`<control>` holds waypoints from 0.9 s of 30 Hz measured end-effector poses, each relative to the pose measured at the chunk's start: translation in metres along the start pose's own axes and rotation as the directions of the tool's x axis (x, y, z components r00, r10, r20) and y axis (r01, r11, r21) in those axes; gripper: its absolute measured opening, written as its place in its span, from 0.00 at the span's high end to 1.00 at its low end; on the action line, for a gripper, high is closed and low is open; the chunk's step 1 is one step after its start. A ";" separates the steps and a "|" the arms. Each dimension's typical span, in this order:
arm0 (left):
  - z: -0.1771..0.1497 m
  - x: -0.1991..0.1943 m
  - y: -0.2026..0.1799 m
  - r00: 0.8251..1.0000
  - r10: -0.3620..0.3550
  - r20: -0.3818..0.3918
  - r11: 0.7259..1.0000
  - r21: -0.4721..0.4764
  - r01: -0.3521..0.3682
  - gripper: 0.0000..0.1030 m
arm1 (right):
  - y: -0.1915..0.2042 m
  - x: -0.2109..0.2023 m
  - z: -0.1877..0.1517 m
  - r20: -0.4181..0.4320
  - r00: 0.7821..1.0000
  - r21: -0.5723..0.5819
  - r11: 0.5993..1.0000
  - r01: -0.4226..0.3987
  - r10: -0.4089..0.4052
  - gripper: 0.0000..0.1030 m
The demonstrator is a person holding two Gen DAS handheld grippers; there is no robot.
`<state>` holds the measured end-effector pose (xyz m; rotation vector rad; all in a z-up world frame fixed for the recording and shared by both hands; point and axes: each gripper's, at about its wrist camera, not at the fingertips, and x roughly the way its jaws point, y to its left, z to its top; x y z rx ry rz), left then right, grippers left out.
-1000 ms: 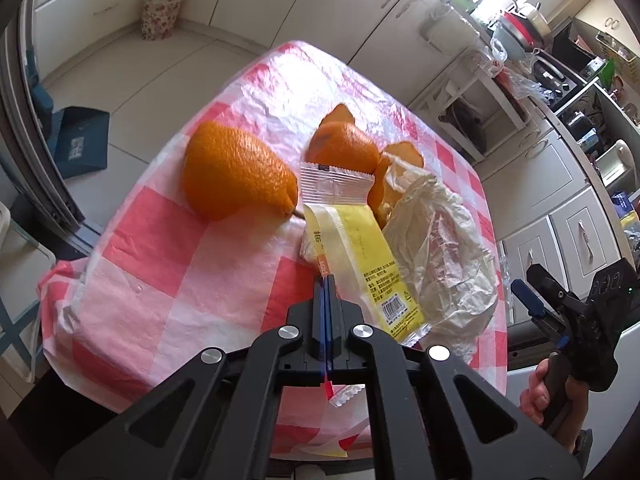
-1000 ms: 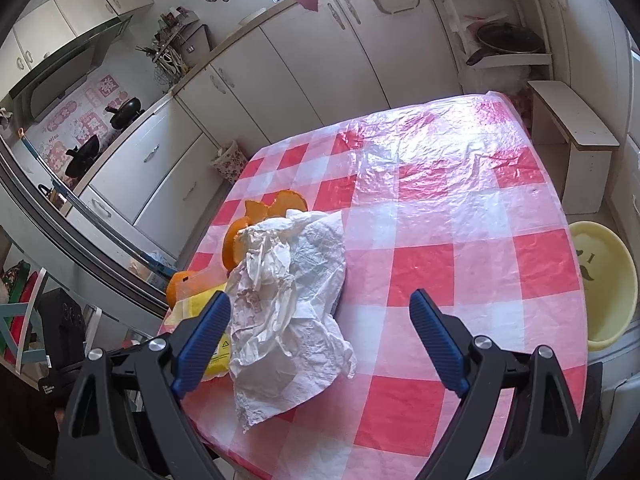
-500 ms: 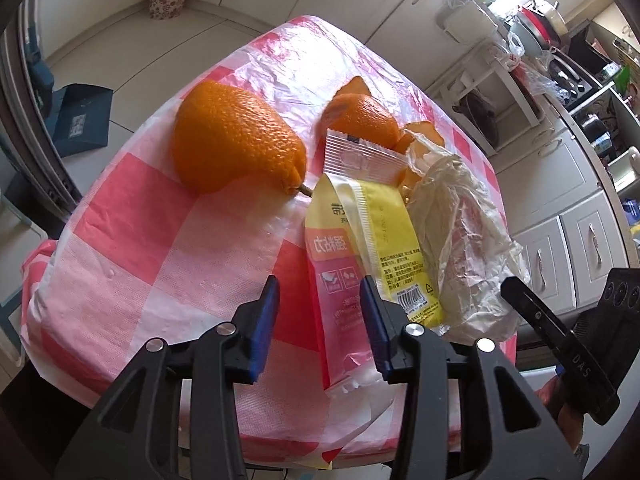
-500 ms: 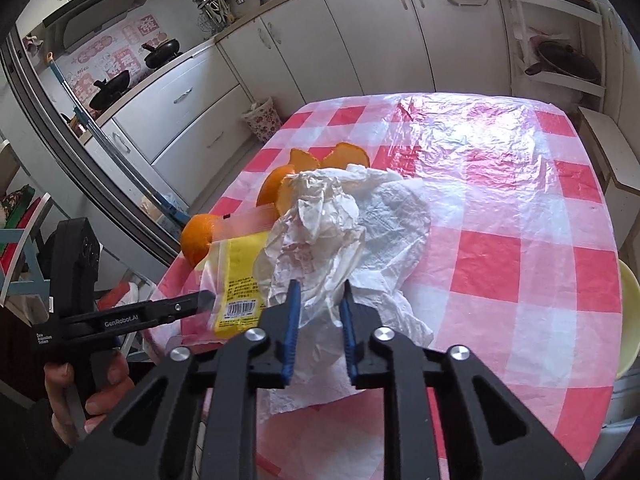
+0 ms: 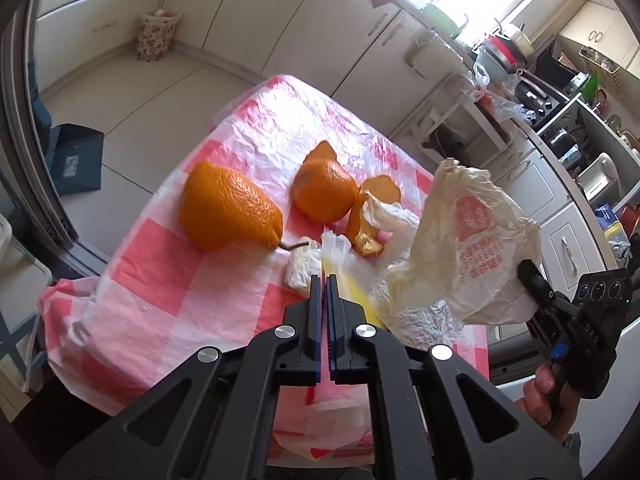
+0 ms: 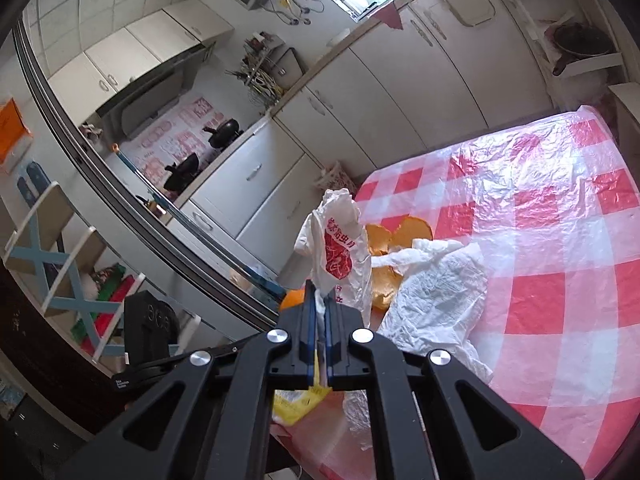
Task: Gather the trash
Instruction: 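Lift the yellow packet and the white bag off the table with both grippers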
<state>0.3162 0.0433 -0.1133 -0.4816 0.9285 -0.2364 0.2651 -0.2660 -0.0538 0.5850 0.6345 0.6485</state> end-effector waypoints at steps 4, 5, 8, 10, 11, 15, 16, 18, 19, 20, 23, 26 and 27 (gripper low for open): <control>0.004 -0.007 0.004 1.000 -0.006 0.014 1.000 -0.012 0.006 0.97 | -0.006 -0.012 0.007 0.049 0.999 0.028 1.000 0.004 -0.006 0.96; 0.005 -0.008 0.005 1.000 -0.013 0.014 1.000 -0.018 0.013 0.98 | -0.008 -0.015 0.009 0.061 0.998 0.035 0.999 0.007 -0.009 0.96; 0.006 -0.011 0.008 1.000 -0.025 0.014 0.999 -0.027 0.025 0.98 | -0.014 -0.025 0.013 0.088 0.996 0.049 0.999 0.014 -0.018 0.96; 0.004 -0.011 0.010 1.000 -0.014 0.009 0.999 -0.029 0.015 0.98 | -0.018 -0.028 0.014 0.094 0.995 0.056 0.998 0.025 -0.030 0.96; 0.003 -0.008 0.012 1.000 -0.014 -0.003 0.999 -0.035 0.014 0.98 | -0.020 -0.030 0.014 0.094 0.995 0.057 0.998 0.031 -0.037 0.96; 0.000 0.001 0.022 0.999 0.012 -0.040 0.998 -0.057 -0.014 0.98 | -0.028 -0.040 0.014 0.109 0.992 0.066 0.996 0.056 -0.063 0.96; 0.000 0.002 0.023 0.999 0.016 -0.042 0.998 -0.061 -0.019 0.98 | -0.031 -0.044 0.015 0.119 0.991 0.073 0.996 0.059 -0.068 0.96; 0.000 0.004 0.024 0.998 0.033 -0.049 0.998 -0.054 -0.036 0.98 | -0.036 -0.052 0.017 0.139 0.987 0.088 0.994 0.067 -0.079 0.96; -0.001 0.006 0.024 0.997 0.043 -0.058 0.998 -0.049 -0.046 0.98 | -0.038 -0.054 0.017 0.145 0.986 0.095 0.993 0.070 -0.084 0.96; -0.002 0.008 0.024 0.996 0.051 -0.072 0.998 -0.043 -0.054 0.97 | -0.041 -0.058 0.017 0.152 0.984 0.104 0.992 0.077 -0.092 0.96; -0.008 0.020 0.023 0.988 0.077 -0.136 0.997 -0.011 -0.079 0.95 | -0.046 -0.063 0.017 0.154 0.982 0.122 0.988 0.092 -0.110 0.96; -0.013 0.031 0.025 0.979 0.079 -0.187 0.997 0.006 -0.079 0.58 | -0.050 -0.064 0.017 0.147 0.981 0.134 0.986 0.104 -0.123 0.96; -0.014 0.033 0.026 0.978 0.088 -0.189 0.996 0.008 -0.088 0.51 | -0.051 -0.064 0.017 0.146 0.981 0.138 0.985 0.106 -0.126 0.96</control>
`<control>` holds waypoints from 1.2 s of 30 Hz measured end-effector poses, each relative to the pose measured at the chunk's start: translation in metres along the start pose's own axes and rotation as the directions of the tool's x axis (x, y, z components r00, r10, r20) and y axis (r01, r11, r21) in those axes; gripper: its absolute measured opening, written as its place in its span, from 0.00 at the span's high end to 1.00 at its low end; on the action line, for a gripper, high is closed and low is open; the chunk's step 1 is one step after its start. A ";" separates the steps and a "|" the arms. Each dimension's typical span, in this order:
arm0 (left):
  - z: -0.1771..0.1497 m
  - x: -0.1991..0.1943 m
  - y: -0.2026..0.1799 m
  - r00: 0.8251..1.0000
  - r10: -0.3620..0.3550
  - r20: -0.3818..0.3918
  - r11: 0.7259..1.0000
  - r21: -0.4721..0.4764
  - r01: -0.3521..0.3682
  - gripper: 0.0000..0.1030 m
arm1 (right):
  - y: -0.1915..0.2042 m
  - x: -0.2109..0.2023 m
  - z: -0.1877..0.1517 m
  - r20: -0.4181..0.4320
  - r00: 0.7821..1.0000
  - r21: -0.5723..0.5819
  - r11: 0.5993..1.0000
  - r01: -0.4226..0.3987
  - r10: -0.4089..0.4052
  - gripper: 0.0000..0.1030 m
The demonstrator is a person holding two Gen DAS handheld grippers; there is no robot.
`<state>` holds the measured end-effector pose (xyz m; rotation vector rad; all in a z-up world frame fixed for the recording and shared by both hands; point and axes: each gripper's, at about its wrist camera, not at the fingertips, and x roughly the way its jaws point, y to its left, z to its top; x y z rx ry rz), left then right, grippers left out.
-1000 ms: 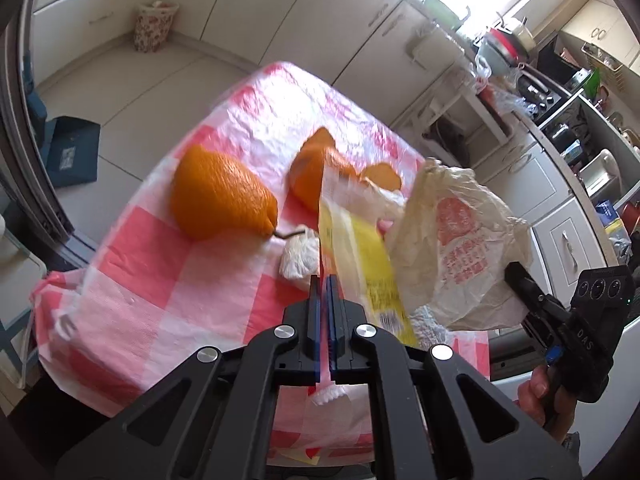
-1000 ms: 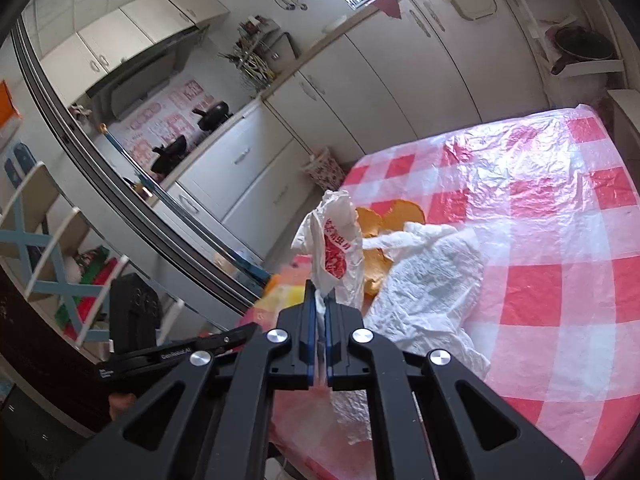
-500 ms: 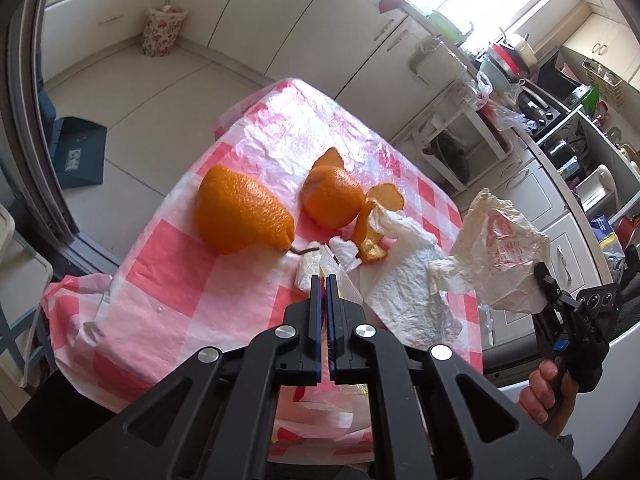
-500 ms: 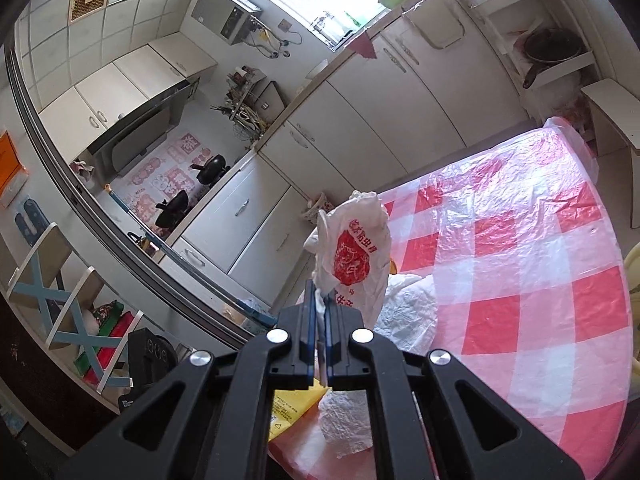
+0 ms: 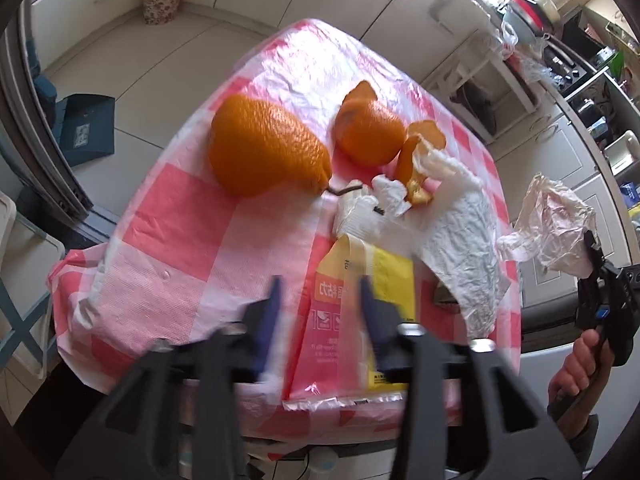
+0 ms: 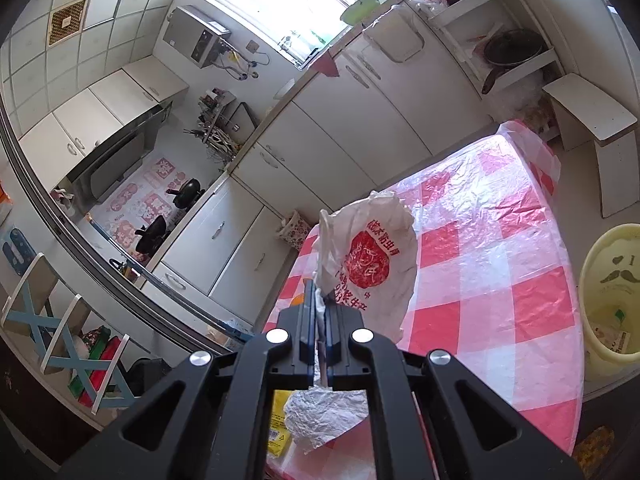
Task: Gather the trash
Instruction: 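Lift the yellow packet and the white bag off the table with both grippers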
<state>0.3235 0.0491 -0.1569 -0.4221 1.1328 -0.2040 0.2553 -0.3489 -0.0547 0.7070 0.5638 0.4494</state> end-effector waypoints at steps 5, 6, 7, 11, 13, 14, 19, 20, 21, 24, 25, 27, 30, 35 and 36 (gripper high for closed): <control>-0.005 0.005 -0.007 0.999 0.045 0.008 0.998 0.047 -0.045 0.42 | 0.001 0.000 -0.001 -0.009 1.000 -0.006 1.000 0.008 -0.008 0.96; -0.006 0.006 -0.012 0.998 0.064 0.015 0.995 0.073 -0.065 0.40 | 0.001 0.000 -0.001 -0.011 1.000 -0.006 1.000 0.009 -0.009 0.96; -0.008 0.007 -0.016 0.996 0.090 0.025 0.991 0.098 -0.092 0.40 | -0.001 -0.001 -0.001 -0.012 1.000 -0.003 1.000 0.008 -0.008 0.96; -0.021 0.017 -0.044 0.977 0.204 0.070 0.948 0.237 -0.215 0.36 | -0.003 0.000 -0.001 -0.020 1.000 0.003 1.000 0.013 -0.013 0.96; -0.027 0.021 -0.054 0.968 0.234 0.093 0.926 0.282 -0.251 0.37 | -0.003 0.000 -0.001 -0.021 1.000 0.000 1.000 0.012 -0.012 0.96; -0.028 0.021 -0.057 0.965 0.240 0.104 0.920 0.294 -0.260 0.48 | -0.002 0.001 -0.001 -0.022 1.000 -0.001 1.000 0.012 -0.012 0.96; -0.023 0.020 -0.052 0.972 0.218 0.088 0.938 0.256 -0.233 0.99 | -0.001 0.001 -0.002 -0.027 1.000 -0.011 1.000 0.013 -0.013 0.96; -0.022 0.019 -0.050 0.973 0.214 0.087 0.943 0.240 -0.230 0.99 | -0.001 0.002 -0.002 -0.027 1.000 -0.011 1.000 0.013 -0.013 0.96; -0.019 0.016 -0.046 0.974 0.208 0.088 0.950 0.219 -0.223 0.99 | -0.001 0.001 -0.002 -0.027 1.000 -0.011 1.000 0.013 -0.013 0.96; -0.013 0.005 -0.034 0.983 0.148 0.104 0.974 0.155 -0.163 0.99 | -0.001 0.001 -0.001 -0.022 1.000 -0.014 1.000 0.015 -0.015 0.96; -0.009 -0.003 -0.030 0.987 0.114 0.116 0.983 0.130 -0.129 0.99 | -0.001 0.001 -0.001 -0.019 1.000 -0.014 1.000 0.015 -0.016 0.96; -0.003 -0.015 -0.025 0.990 0.045 0.136 0.994 0.095 -0.058 0.99 | -0.002 0.000 0.000 -0.012 1.000 -0.012 1.000 0.013 -0.014 0.96; 0.003 -0.029 -0.016 0.986 -0.050 0.159 0.998 0.047 0.043 0.99 | -0.002 -0.002 0.001 0.001 1.000 -0.008 1.000 0.012 -0.012 0.96; 0.006 -0.049 -0.007 0.969 -0.145 0.202 0.989 0.003 0.148 0.99 | 0.001 -0.004 0.001 0.013 1.000 -0.023 1.000 0.009 -0.009 0.96; 0.007 -0.052 -0.006 0.966 -0.151 0.210 0.988 0.005 0.153 0.99 | 0.001 -0.004 0.002 0.017 1.000 -0.024 1.000 0.008 -0.008 0.96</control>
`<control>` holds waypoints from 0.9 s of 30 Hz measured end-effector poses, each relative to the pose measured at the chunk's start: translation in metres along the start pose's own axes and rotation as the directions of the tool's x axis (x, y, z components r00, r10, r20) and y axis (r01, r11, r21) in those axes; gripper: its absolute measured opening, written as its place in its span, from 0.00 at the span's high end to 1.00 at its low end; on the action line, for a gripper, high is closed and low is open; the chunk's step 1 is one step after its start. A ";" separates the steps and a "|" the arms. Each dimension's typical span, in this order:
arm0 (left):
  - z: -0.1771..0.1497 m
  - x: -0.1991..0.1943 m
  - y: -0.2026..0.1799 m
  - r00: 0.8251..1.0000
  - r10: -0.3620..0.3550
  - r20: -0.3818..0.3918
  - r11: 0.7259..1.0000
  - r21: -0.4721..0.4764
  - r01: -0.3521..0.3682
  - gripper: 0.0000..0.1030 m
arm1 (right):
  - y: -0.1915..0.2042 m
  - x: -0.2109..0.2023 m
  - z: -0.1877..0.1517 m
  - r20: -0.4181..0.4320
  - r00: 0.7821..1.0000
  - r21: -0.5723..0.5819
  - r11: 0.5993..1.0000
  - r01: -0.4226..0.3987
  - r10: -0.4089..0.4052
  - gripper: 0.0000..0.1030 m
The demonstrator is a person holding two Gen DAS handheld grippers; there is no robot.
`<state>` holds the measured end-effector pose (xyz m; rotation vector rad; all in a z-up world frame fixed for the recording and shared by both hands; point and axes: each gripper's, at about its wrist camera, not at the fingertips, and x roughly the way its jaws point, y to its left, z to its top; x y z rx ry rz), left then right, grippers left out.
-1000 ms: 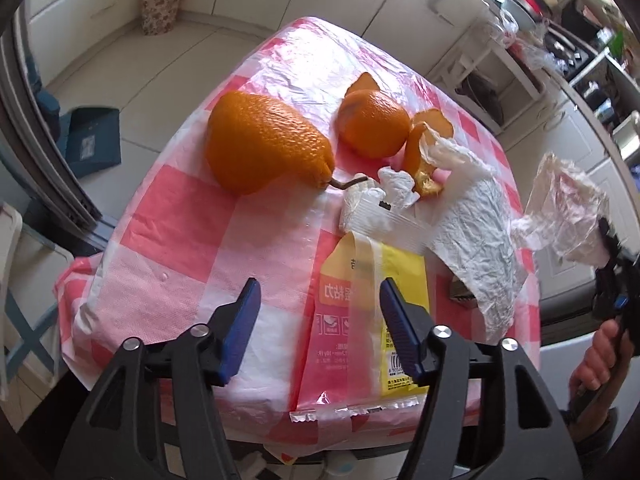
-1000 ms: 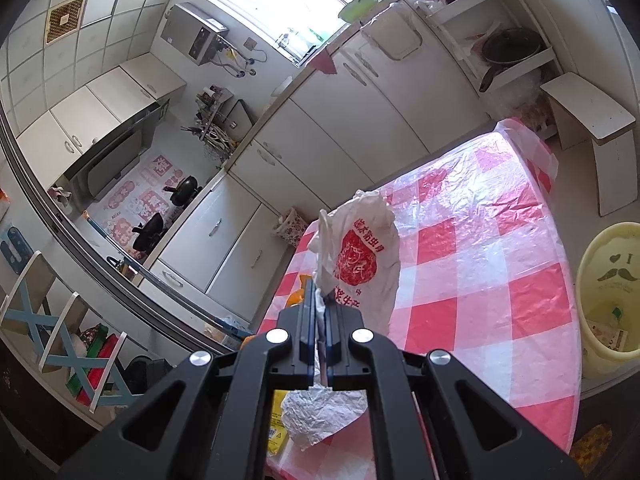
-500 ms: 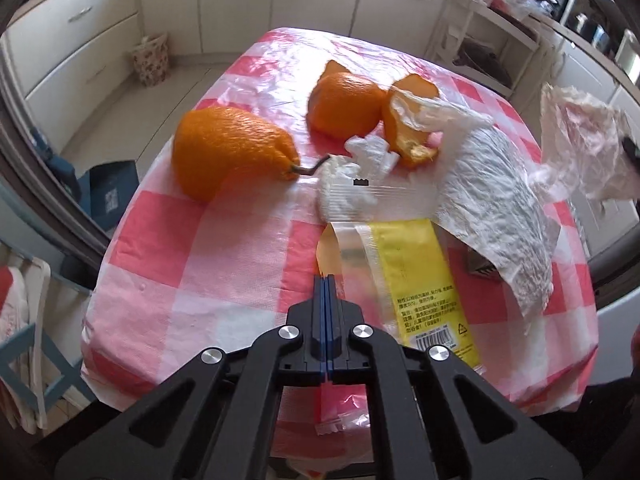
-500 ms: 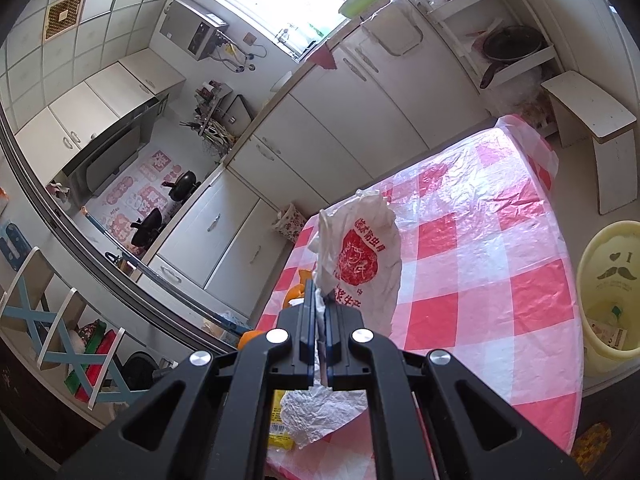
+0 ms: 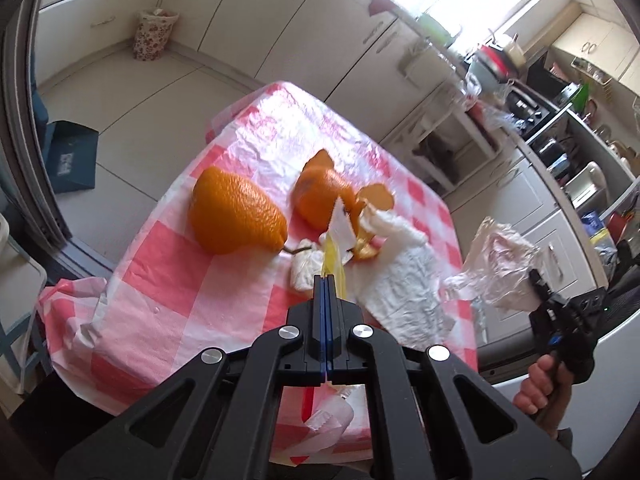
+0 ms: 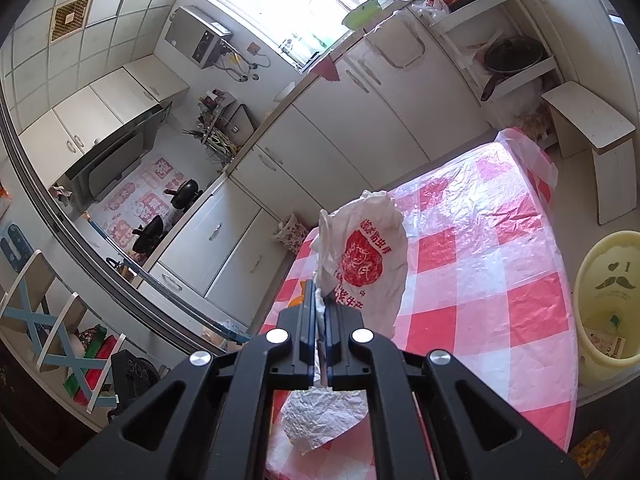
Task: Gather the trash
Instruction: 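Lift the yellow packet and the white bag off the table with both grippers, then carry both items over the yellow bin and open both grippers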
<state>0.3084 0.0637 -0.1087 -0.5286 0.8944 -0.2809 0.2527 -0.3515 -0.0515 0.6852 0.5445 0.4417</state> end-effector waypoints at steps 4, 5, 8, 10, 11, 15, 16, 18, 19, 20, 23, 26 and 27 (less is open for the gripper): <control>0.003 -0.007 -0.005 0.999 -0.023 0.023 1.000 0.014 0.023 0.99 | -0.002 -0.003 0.003 0.016 1.000 0.009 1.000 0.001 -0.001 0.96; 0.003 -0.008 -0.005 0.999 -0.026 0.024 1.000 0.018 0.025 0.99 | -0.003 -0.004 0.003 0.020 1.000 0.010 1.000 0.003 -0.004 0.96; 0.003 -0.008 -0.010 0.999 -0.037 0.027 0.999 0.031 0.036 0.99 | -0.005 -0.009 0.007 0.037 0.999 0.013 1.000 0.009 -0.010 0.96; 0.004 -0.010 -0.016 0.998 -0.049 0.034 0.998 0.043 0.047 0.99 | -0.009 -0.014 0.010 0.053 0.998 0.020 1.000 0.014 -0.015 0.96; 0.004 -0.012 -0.019 0.998 -0.055 0.038 0.997 0.050 0.053 0.99 | -0.011 -0.018 0.011 0.063 0.998 0.027 0.999 0.019 -0.020 0.96; 0.010 -0.020 -0.039 0.994 -0.097 0.055 0.992 0.081 0.092 0.99 | -0.026 -0.034 0.019 0.108 0.992 0.055 0.997 0.058 -0.064 0.96; 0.011 -0.022 -0.048 0.993 -0.106 0.059 0.990 0.096 0.100 0.99 | -0.032 -0.041 0.022 0.124 0.989 0.070 0.995 0.075 -0.084 0.96; 0.012 -0.024 -0.069 0.990 -0.131 0.059 0.984 0.132 0.122 0.99 | -0.049 -0.055 0.029 0.151 0.980 0.112 0.988 0.109 -0.126 0.96; 0.012 -0.024 -0.079 0.988 -0.143 0.057 0.980 0.149 0.133 0.99 | -0.060 -0.063 0.033 0.163 0.975 0.136 0.982 0.128 -0.150 0.96; 0.013 -0.022 -0.093 0.986 -0.158 0.050 0.974 0.171 0.148 0.99 | -0.071 -0.071 0.037 0.171 0.969 0.158 0.976 0.149 -0.175 0.96; 0.014 -0.014 -0.131 0.980 -0.199 0.029 0.957 0.219 0.188 0.99 | -0.100 -0.087 0.045 0.168 0.948 0.202 0.951 0.235 -0.270 0.96; 0.011 0.002 -0.171 0.973 -0.232 0.004 0.939 0.263 0.223 0.99 | -0.139 -0.088 0.050 0.107 0.925 0.245 0.911 0.332 -0.366 0.96; 0.009 0.008 -0.184 0.971 -0.241 -0.006 0.933 0.273 0.233 0.99 | -0.149 -0.086 0.051 0.083 0.918 0.254 0.899 0.357 -0.388 0.96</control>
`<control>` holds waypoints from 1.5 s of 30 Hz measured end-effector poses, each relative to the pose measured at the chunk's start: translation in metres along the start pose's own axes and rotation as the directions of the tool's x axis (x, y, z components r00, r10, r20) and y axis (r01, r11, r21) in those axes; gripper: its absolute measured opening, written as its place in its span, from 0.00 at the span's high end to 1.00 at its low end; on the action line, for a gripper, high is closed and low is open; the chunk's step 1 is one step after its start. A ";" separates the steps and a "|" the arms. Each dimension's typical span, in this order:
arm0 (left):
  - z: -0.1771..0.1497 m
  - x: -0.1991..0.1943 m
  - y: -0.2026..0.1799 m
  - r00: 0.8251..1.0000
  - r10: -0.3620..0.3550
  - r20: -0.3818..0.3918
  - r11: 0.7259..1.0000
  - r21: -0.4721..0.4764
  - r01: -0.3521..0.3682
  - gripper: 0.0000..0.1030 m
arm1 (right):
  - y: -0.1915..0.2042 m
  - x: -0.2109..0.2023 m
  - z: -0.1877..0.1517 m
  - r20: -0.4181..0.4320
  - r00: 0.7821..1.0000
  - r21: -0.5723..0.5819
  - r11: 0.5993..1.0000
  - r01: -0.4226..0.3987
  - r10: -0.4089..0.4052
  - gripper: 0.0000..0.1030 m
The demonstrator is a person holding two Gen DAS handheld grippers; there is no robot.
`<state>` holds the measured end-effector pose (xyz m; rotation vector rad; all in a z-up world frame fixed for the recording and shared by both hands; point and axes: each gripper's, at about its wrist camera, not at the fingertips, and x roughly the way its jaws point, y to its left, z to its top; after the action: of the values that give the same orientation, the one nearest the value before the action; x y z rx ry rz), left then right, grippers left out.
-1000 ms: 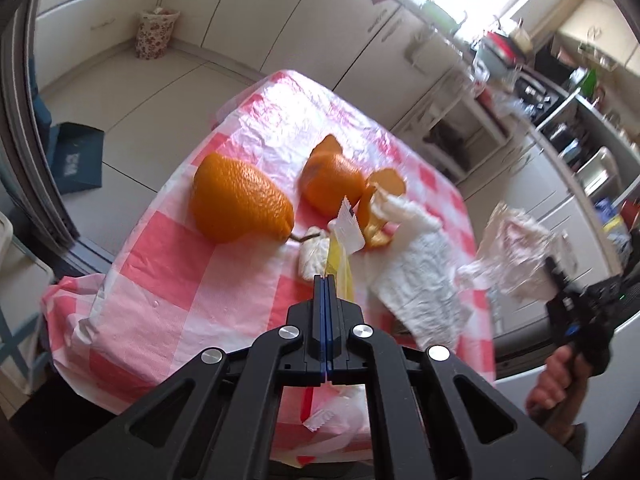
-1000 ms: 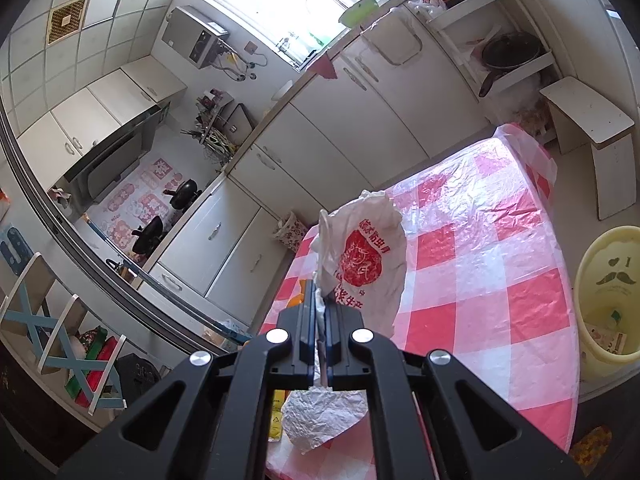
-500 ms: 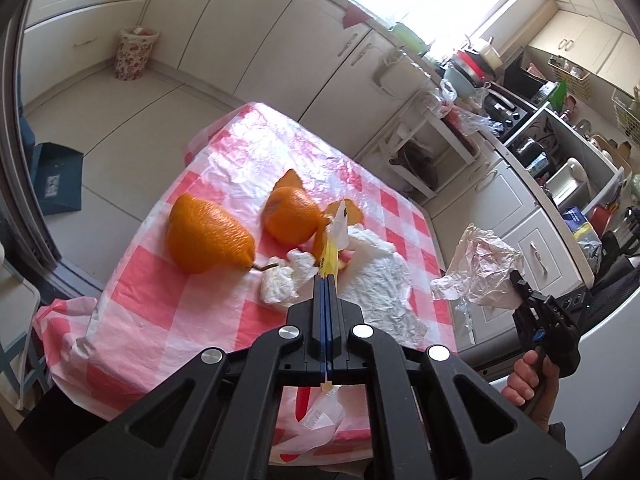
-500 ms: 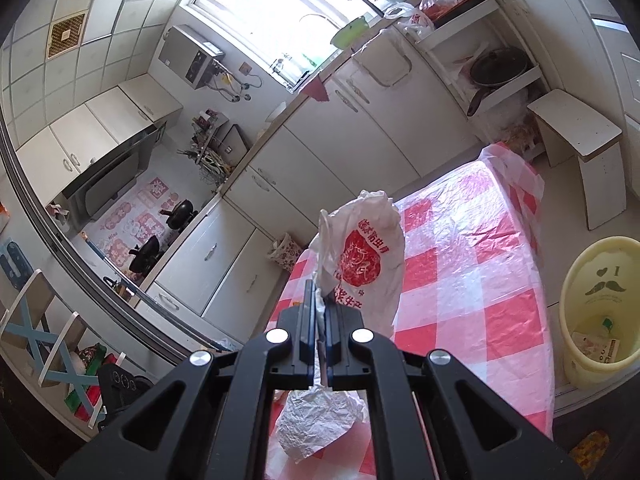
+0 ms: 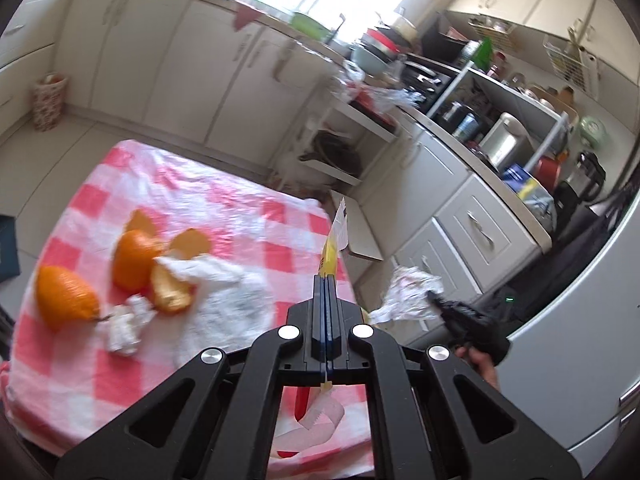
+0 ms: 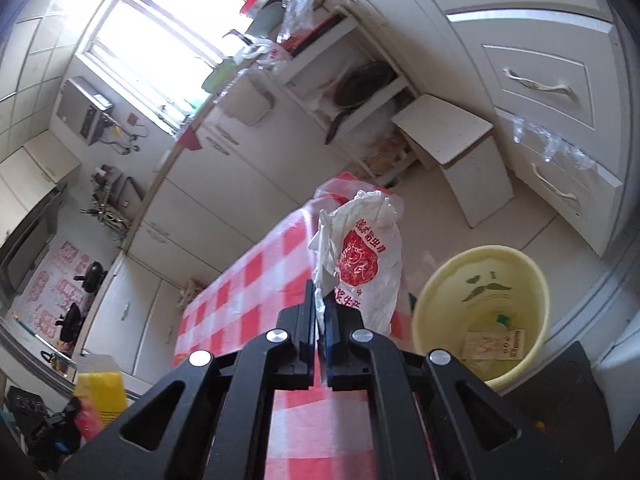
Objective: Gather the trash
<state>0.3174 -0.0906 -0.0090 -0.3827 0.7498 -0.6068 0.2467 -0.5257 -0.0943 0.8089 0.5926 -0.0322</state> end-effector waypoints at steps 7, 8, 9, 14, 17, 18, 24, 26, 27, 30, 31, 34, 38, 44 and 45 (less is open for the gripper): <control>-0.004 0.084 -0.067 0.995 -0.049 -0.086 0.997 0.052 0.053 0.99 | -0.059 0.064 0.006 -0.180 0.970 0.065 0.982 0.177 -0.163 0.92; -0.006 0.095 -0.073 0.994 -0.050 -0.099 0.997 0.056 0.056 0.99 | -0.066 0.072 0.006 -0.214 0.957 0.077 0.973 0.217 -0.197 0.91; -0.009 0.108 -0.079 0.992 -0.051 -0.114 0.996 0.060 0.058 0.99 | -0.073 0.077 0.006 -0.238 0.948 0.093 0.966 0.240 -0.212 0.79; -0.030 0.183 -0.108 0.978 -0.037 -0.204 0.995 0.079 0.054 0.99 | -0.094 0.053 0.028 -0.182 0.958 0.204 0.945 0.257 -0.221 0.64; -0.046 0.231 -0.120 0.966 -0.017 -0.259 0.996 0.084 0.040 0.99 | -0.081 0.015 0.052 -0.043 0.985 0.233 0.957 0.174 -0.169 0.52; -0.053 0.248 -0.125 0.960 -0.005 -0.278 0.996 0.087 0.030 0.99 | -0.075 0.001 0.060 0.007 0.988 0.233 0.961 0.147 -0.153 0.47; -0.087 0.350 -0.144 0.915 0.140 -0.379 0.987 0.126 -0.098 0.99 | -0.044 -0.045 0.081 0.166 0.982 0.159 0.985 0.060 -0.087 0.41; -0.096 0.378 -0.142 0.892 0.168 -0.420 0.985 0.109 -0.134 0.98 | -0.042 -0.049 0.083 0.185 0.978 0.152 0.986 0.068 -0.096 0.41; -0.101 0.389 -0.140 0.880 0.175 -0.442 0.984 0.099 -0.146 0.97 | -0.043 -0.047 0.085 0.184 0.978 0.154 0.986 0.066 -0.094 0.41; -0.110 0.397 -0.140 0.867 0.165 -0.470 0.986 0.077 -0.146 0.86 | -0.050 -0.046 0.088 0.179 0.980 0.183 0.981 0.058 -0.091 0.41; -0.110 0.392 -0.141 0.871 0.157 -0.465 0.988 0.079 -0.136 0.81 | -0.052 -0.044 0.090 0.176 0.980 0.191 0.980 0.053 -0.087 0.41; -0.102 0.369 -0.149 0.887 0.164 -0.432 0.985 0.122 -0.123 0.61 | -0.044 -0.039 0.093 0.180 0.980 0.190 0.980 0.050 -0.085 0.41; -0.085 0.300 -0.146 0.923 0.137 -0.361 0.984 0.154 -0.085 0.49 | -0.027 -0.034 0.091 0.181 0.980 0.165 0.985 0.047 -0.077 0.41; -0.083 0.144 -0.115 0.963 0.215 -0.163 0.931 0.332 -0.152 0.25 | 0.019 -0.023 0.078 0.177 0.982 0.057 0.997 0.053 -0.062 0.38; -0.084 0.126 -0.105 0.960 0.243 -0.137 0.921 0.343 -0.184 0.22 | 0.034 -0.022 0.073 0.179 0.982 0.020 0.998 0.053 -0.056 0.37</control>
<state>0.2893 -0.2603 -0.0752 0.0630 0.8312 -0.5500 0.2720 -0.5566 -0.0215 0.7952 0.4440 -0.1589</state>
